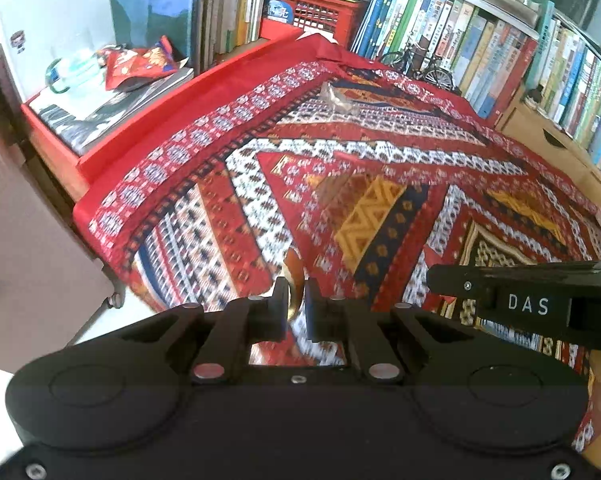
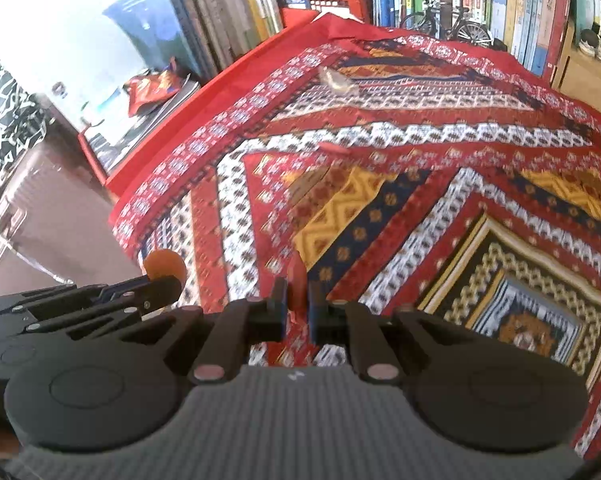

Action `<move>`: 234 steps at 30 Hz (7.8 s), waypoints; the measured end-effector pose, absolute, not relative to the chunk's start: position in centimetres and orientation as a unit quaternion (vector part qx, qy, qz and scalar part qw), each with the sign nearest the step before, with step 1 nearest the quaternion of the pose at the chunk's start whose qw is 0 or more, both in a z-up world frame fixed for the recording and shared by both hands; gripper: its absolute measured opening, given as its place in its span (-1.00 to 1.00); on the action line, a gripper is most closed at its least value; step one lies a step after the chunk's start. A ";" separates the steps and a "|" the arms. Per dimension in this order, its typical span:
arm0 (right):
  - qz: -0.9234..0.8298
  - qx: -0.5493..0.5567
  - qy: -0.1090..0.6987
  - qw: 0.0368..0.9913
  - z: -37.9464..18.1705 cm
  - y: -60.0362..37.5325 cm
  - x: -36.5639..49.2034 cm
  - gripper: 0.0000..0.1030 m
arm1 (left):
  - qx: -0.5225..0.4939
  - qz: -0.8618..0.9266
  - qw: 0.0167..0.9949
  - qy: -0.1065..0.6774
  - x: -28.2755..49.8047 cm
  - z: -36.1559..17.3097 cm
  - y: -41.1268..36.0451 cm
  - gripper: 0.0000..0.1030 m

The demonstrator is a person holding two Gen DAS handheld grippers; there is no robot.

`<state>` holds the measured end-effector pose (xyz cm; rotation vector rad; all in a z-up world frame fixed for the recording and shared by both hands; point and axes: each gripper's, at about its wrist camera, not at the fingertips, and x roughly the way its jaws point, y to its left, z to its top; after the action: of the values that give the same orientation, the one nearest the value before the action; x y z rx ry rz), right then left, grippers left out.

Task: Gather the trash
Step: 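Carry both red sticks off the table over the black bin, then open both tools over the black bin to drop the red sticks, then move both open tools back over the table toward the last items, then grasp a red stick with the left tool while the right grasps a clear heart-print wrapper, then carry the red stick and clear wrapper off the table over the black bin, then open both tools over the black bin to drop the stick and wrapper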

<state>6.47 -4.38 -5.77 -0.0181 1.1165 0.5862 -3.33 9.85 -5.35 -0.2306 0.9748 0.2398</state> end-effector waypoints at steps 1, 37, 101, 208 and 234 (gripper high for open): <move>0.274 -0.010 0.522 0.807 -5.8 -4.2 5.8 -0.73 | -0.109 0.115 0.870 0.467 -4.1 -5.3 10.0 -0.85; 0.306 -0.054 0.597 0.739 -14.6 1.0 -8.1 -0.73 | -0.151 0.108 0.808 0.559 -19.8 -15.8 15.3 -0.83; 0.304 -0.021 0.416 0.857 1.2 -8.6 28.6 0.22 | -0.183 0.112 0.887 0.410 16.2 -7.4 8.2 -0.50; 0.340 0.014 0.584 0.737 -3.9 -2.0 2.7 -0.51 | -0.154 0.124 0.857 0.475 -12.0 -4.4 12.2 -0.81; 0.293 0.048 0.657 0.693 -13.6 0.8 -4.0 -0.49 | -0.174 0.159 0.790 0.566 -17.7 -13.8 15.5 -0.80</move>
<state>-3.99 0.84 -13.64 0.1062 1.4672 0.6542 -17.69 15.46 -13.85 -0.3747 1.2186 0.3428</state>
